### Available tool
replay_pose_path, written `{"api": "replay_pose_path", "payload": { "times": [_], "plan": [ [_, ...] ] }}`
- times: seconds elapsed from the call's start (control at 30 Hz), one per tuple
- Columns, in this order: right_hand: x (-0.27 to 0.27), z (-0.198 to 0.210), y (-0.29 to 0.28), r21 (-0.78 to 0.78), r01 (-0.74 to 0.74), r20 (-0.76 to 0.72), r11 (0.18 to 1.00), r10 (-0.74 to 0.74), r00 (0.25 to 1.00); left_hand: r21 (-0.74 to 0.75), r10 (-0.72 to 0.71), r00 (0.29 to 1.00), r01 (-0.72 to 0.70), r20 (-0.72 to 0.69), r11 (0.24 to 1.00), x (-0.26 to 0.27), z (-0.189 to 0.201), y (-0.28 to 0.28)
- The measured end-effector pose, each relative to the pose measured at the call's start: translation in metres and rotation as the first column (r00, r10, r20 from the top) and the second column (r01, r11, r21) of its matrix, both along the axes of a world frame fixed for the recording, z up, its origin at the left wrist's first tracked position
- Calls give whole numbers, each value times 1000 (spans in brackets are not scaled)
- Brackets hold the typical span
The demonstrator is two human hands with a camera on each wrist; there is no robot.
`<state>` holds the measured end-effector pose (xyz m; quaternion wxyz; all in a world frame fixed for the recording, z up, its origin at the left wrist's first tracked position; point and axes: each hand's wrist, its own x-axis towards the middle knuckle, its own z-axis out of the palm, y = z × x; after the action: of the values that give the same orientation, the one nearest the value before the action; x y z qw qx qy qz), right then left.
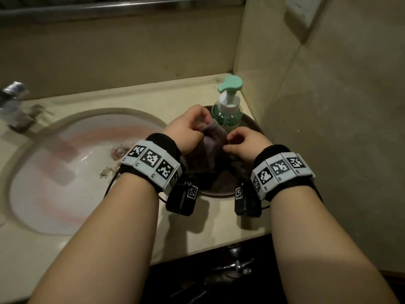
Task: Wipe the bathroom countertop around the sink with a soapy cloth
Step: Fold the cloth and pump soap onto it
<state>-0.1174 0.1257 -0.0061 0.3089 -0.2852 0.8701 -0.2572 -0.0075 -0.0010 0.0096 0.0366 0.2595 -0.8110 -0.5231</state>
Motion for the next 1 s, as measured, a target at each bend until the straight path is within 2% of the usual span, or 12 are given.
{"api": "replay_pose_path", "payload": {
  "times": [0.13,0.37,0.43,0.5,0.6,0.7,0.83,0.93,1.0],
  "plan": [
    [8,4,-8,-71,-5,52,997,8,999,120,-18,999,24,-48,992,12,9,-6],
    [24,30,-16,-123,-68,21,990,71,997,116,23,995,-11,-99,993,36,19,-25],
    [28,39,-19,-124,-75,1,989,76,997,148,20,988,3,-151,989,45,21,-29],
    [33,47,-23,-136,-83,-10,987,82,997,187,78,975,-39,-208,982,51,22,-31],
    [43,54,-30,-168,-67,-39,983,61,997,38,162,966,-157,-201,987,57,26,-38],
    [50,55,-39,-208,-1,-86,978,-18,996,31,235,950,-233,-205,972,63,24,-50],
    [60,57,-51,-240,75,-184,968,-122,975,4,225,935,-233,-276,973,72,26,-62],
    [68,61,-58,-253,81,-189,964,-131,973,-18,208,934,-222,-290,975,75,30,-69],
    [72,63,-63,-248,68,-185,966,-116,976,26,207,931,-209,-301,978,77,33,-71]
  ]
}}
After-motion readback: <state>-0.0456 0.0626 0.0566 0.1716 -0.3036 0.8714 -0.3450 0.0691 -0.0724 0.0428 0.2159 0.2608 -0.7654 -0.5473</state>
